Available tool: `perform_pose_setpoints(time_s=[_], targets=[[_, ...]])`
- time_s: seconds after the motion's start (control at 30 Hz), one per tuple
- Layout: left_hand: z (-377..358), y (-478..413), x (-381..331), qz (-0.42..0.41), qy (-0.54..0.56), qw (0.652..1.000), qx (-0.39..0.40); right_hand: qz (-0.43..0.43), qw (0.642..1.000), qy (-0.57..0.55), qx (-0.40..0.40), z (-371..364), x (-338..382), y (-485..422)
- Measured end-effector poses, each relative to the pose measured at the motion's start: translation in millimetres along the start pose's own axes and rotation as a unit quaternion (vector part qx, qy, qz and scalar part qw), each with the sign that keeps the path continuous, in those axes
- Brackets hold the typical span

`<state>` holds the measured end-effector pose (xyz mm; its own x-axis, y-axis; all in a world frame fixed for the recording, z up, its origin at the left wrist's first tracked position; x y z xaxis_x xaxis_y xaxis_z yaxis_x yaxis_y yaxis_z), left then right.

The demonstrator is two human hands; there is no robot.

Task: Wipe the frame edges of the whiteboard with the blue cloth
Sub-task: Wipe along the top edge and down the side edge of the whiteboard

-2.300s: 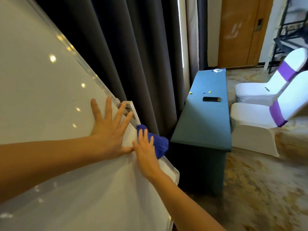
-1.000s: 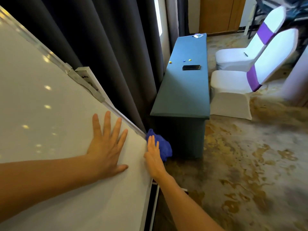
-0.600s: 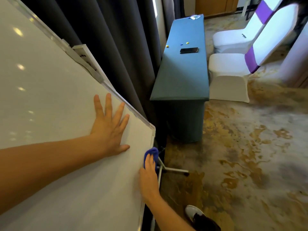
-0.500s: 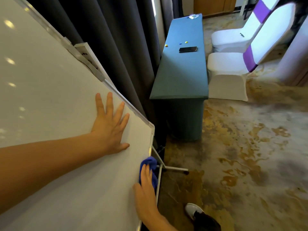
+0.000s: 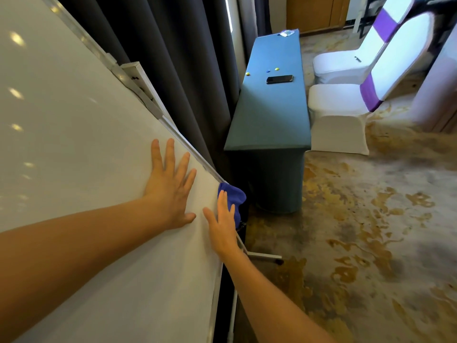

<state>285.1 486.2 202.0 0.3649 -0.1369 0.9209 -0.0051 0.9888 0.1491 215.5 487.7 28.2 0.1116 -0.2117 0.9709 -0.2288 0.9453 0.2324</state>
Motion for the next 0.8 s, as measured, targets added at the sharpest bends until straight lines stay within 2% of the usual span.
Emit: perform_pose_setpoints(time_s=[0.1,0.17,0.33,0.43,0.5,0.6,0.67,0.8], targets=[[-2,3,1,-0.002,0.004,1.000,0.003,0.017,0.999,0.004,0.028,-13,-11,38],[-4,7,1,-0.008,0.007,1.000,0.001,-0.001,0.998,0.014,0.062,-29,-32,88],[-2,6,8,-0.005,0.009,1.000,-0.005,-0.072,0.966,0.202,0.146,-60,-78,183],[-2,3,11,-0.006,0.003,1.000,-0.008,-0.080,0.954,0.223,0.182,-65,-76,193],[-2,4,8,-0.009,0.002,1.000,-0.008,-0.069,0.968,0.174,0.167,-58,-66,176],[-1,4,5,-0.005,-0.001,1.000,-0.008,-0.034,0.990,0.124,0.065,-35,-39,100],[1,3,4,0.001,-0.010,1.000,-0.011,-0.042,0.994,0.097,0.028,-17,-12,35],[2,6,-6,-0.002,-0.013,1.000,-0.003,-0.059,0.998,0.014,0.012,8,3,-32]])
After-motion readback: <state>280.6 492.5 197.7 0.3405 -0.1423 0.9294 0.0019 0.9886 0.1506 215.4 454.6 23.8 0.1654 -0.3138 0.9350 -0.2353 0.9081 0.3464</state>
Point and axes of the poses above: each hand's wrist, its own y-axis away from the middle knuckle, its own z-axis out of the back of the hand, x = y × z, the point moved 7 cm from there along -y, towards the middle knuckle, and after that the axes turned 5 degrees about -y, right-handed, at the moved point
